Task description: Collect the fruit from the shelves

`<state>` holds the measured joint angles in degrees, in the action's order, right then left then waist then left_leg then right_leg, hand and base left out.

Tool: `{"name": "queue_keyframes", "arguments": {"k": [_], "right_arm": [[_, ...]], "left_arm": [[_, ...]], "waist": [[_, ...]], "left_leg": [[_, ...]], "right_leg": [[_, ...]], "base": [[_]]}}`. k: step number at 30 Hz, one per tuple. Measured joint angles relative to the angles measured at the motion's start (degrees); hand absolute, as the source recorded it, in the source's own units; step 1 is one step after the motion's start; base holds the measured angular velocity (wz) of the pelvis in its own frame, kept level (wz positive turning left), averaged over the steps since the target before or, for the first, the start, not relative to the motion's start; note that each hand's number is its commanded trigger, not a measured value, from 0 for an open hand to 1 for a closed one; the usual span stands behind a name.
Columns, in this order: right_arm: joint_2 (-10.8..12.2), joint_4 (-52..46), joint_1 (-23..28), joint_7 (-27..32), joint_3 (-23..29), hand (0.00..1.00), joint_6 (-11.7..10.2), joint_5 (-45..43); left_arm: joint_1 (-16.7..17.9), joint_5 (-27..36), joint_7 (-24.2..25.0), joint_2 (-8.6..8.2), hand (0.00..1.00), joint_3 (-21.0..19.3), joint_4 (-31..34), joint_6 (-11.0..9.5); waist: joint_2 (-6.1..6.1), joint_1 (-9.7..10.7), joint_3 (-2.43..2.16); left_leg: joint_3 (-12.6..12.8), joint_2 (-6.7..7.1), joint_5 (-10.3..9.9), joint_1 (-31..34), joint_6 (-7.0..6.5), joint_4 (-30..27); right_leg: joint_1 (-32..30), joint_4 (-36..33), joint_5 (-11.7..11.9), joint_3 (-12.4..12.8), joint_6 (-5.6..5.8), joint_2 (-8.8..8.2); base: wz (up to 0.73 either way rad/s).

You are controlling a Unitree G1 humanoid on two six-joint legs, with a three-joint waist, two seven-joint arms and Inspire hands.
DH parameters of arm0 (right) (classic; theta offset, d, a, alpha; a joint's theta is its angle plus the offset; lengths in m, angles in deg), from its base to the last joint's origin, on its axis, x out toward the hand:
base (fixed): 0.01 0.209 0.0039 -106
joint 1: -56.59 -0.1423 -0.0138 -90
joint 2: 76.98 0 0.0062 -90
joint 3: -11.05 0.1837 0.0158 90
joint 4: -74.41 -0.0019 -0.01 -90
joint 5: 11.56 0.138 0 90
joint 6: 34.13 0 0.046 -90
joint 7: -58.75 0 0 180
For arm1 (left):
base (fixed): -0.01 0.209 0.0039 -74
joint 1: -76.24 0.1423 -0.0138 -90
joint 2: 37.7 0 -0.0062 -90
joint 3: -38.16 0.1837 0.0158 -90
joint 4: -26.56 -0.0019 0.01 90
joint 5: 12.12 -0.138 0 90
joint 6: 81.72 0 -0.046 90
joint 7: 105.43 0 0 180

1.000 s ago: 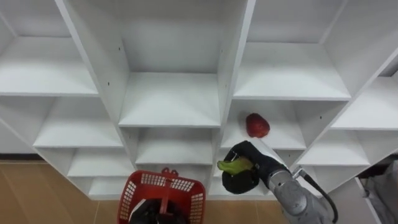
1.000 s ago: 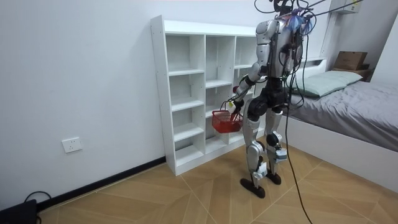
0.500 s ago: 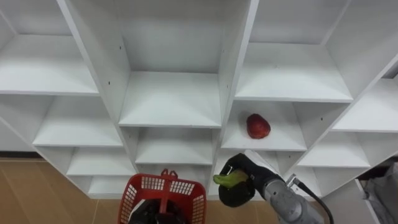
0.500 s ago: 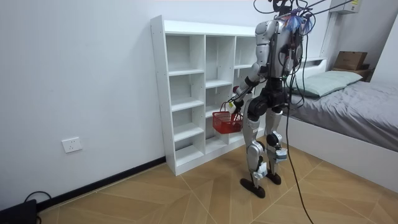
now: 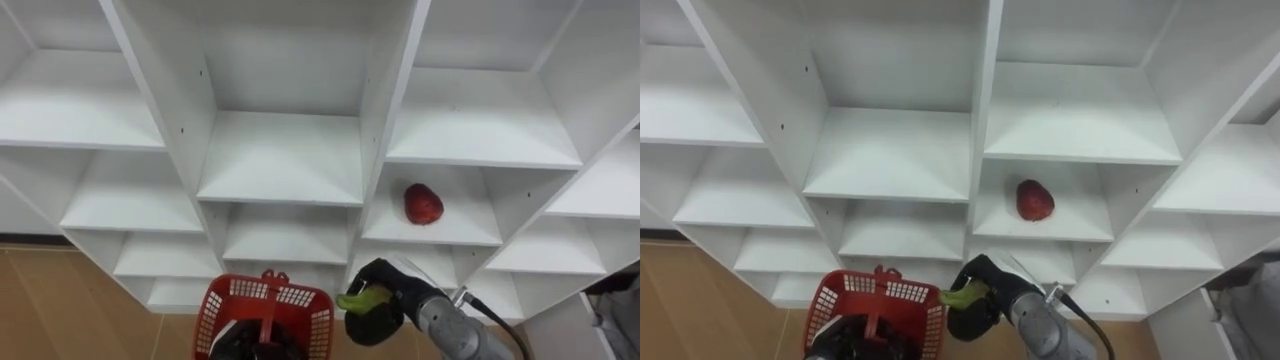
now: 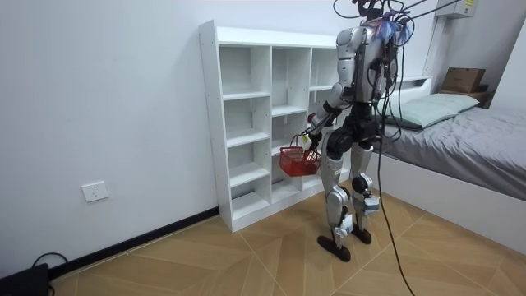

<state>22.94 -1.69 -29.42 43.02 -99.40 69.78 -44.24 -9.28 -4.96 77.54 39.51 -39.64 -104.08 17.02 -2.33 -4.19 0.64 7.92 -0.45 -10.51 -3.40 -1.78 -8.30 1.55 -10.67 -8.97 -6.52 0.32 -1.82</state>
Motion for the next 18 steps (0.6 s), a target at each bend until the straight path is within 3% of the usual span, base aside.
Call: {"name": "queue_keyframes", "arguments": {"k": [18], "right_arm": [[0.1, 0.3, -0.6, -1.3, -0.9, 1.00, 0.0, -2.2]], "left_arm": [[0.0, -0.5, 1.5, -0.24, 1.00, 2.6, 0.1, 0.0]], "waist": [[0.17, -1.1, 0.10]], "left_leg": [[0.0, 0.20, 0.0, 0.6, 0.01, -0.1]], "right_leg": [[-0.5, -0.1, 0.0, 0.2, 0.00, 0.06]], "base": [[0.00]]}}
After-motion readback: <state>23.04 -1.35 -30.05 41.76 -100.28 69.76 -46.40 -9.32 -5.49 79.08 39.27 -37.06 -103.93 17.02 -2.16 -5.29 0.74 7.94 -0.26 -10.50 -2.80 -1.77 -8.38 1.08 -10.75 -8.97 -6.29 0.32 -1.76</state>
